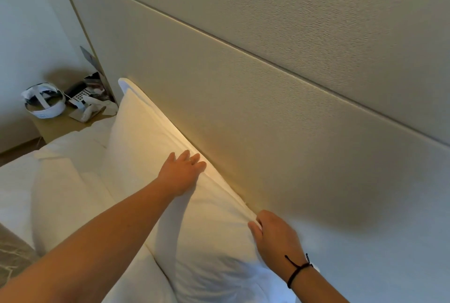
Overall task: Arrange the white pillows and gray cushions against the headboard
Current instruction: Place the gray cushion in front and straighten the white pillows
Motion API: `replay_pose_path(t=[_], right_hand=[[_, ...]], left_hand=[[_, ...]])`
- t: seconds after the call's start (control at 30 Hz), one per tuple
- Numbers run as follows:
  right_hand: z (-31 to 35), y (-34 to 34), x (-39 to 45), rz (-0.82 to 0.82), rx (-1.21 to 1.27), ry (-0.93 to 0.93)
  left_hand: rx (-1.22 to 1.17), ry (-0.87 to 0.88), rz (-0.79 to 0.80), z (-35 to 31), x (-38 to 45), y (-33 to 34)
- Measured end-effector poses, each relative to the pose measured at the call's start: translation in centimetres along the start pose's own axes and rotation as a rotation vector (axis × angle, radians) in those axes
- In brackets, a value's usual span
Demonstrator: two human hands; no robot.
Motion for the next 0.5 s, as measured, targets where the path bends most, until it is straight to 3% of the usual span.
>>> replay_pose_path(t=[0.4, 0.5], right_hand=[[6.8, 3.1, 6.0, 0.194, -0.029, -0.056], [7.6, 3.7, 7.5, 0.225, 0.008, -0.057]], left_hand=[[0.365, 0.011, 0.152, 5.2, 5.3, 1.5], [0.345, 0.000, 0.171, 6.1, 6.0, 2.0]])
Point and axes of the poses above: each hand's wrist, its own x-axis towards the middle knuckle, its own y-axis out of the palm, z = x × y, the point moved 10 cm from there along x, towards the middle knuckle, and after that the axes turned 7 degrees about -x, right-handed, at the moved point
